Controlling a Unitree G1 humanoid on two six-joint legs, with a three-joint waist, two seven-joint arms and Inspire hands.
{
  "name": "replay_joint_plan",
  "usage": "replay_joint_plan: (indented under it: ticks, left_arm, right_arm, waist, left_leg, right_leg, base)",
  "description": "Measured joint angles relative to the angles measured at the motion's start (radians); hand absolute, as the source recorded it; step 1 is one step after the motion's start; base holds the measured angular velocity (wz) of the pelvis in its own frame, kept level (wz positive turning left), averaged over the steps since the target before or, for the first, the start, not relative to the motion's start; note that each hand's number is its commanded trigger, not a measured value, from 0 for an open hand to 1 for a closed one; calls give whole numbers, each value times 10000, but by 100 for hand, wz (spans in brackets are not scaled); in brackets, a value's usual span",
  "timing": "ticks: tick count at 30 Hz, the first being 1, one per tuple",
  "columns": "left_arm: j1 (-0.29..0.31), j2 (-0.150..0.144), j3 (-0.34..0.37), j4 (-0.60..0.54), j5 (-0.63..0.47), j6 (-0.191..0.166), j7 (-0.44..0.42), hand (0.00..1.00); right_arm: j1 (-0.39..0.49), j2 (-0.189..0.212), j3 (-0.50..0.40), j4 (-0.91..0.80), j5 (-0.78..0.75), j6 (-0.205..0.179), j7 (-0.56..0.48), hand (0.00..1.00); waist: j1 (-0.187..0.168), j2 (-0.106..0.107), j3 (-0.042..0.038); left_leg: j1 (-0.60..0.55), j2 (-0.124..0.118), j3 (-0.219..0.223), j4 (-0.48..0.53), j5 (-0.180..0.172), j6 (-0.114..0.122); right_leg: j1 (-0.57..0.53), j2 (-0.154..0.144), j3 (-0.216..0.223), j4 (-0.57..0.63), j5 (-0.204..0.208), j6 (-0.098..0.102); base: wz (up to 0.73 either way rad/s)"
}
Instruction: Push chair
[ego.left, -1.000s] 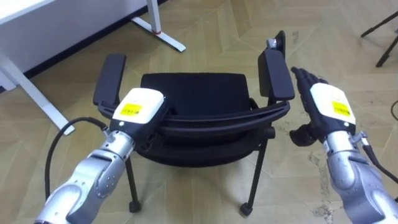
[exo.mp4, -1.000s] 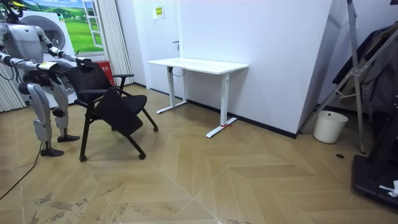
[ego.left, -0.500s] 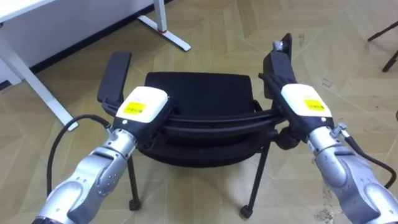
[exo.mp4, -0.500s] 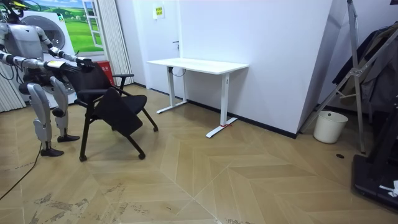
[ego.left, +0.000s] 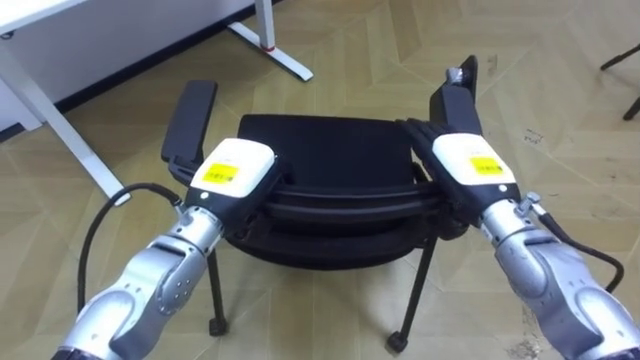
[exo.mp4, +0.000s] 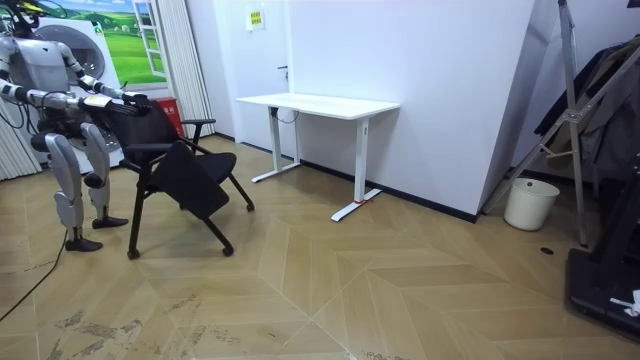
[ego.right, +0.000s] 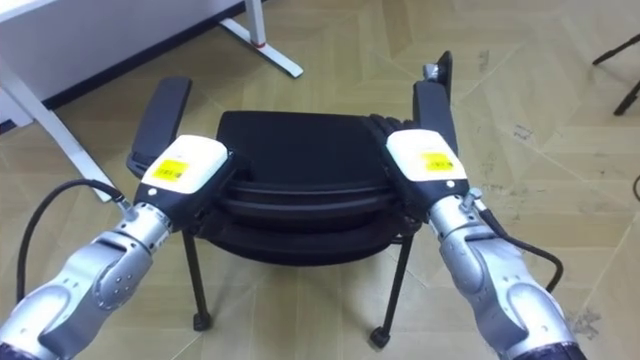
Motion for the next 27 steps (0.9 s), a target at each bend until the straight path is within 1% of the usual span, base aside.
replay_joint_plan:
  ticks: [4, 7, 9, 14, 18, 19, 20, 22, 27]
  left_arm:
    - [-90, -9, -95, 4, 4, -9, 16, 100]
    - [-131, -28, -197, 25, 29, 42, 15, 100]
    - [-149, -27, -256, 25, 44, 74, 12, 100]
    - [-167, -29, -283, 47, 53, 70, -9, 100]
    - [-173, -36, -297, 48, 54, 97, -10, 100]
    - [-177, -34, -297, 50, 52, 106, -10, 100]
    - [-192, -36, -297, 54, 47, 120, -12, 100]
    - [-244, -47, -366, 53, 44, 239, -35, 100]
    - [-301, -67, -367, 33, 32, 410, -116, 100]
  right_arm:
    - [-7, 0, 44, 37, -409, 2, -27, 0]
    - [-5, 8, 143, 180, -1067, 2, -211, 0]
    - [-4, -3, 245, 224, -1123, 25, -242, 0]
    - [-5, -42, 440, 227, -1124, 208, -347, 0]
    - [-23, -43, 521, 284, -1121, 252, -453, 0]
    - [-50, -44, 576, 306, -1118, 314, -480, 5]
    - [-97, -47, 657, 374, -1117, 353, -531, 55]
    - [-177, -50, 789, 481, -1117, 416, -571, 100]
    - [-359, -165, 1126, 510, -1290, 659, -549, 100]
  waist:
    - [100, -27, 3]
    - [86, -41, 13]
    - [80, -59, 20]
    - [81, -65, 24]
    - [83, -70, 29]
    - [83, -74, 34]
    - [83, -76, 45]
    - [83, -82, 49]
    - [83, -92, 44]
  left_leg:
    - [-28, 0, -47, 16, 0, 0]
    - [16, -7, -214, 3, 0, 0]
    - [51, -4, -241, 7, 0, 0]
    - [93, -5, -281, 7, 0, -1]
    - [99, -7, -326, 1, 1, -1]
    - [100, -7, -327, 1, 0, -1]
    - [96, -8, -332, 3, 0, 0]
    - [88, -10, -333, 9, 0, -1]
    - [-1, -26, -321, 45, 0, -1]
  right_leg:
    - [4, 3, -44, -14, 0, 0]
    - [92, 1, -162, -18, 0, 0]
    - [152, -2, -275, -21, 0, 0]
    - [199, -3, -281, -19, 0, 0]
    - [203, -1, -283, -21, 0, 0]
    - [203, -1, -278, -23, 0, 0]
    - [203, 1, -276, -25, 0, 0]
    - [200, 0, -279, -32, 0, 0]
    - [181, -3, -275, -146, 1, -1]
  base:
    - [1]
    - [9]
    - [9]
    - [0]
    - [0]
    - [0]
    - [0]
    - [0]
    - [0]
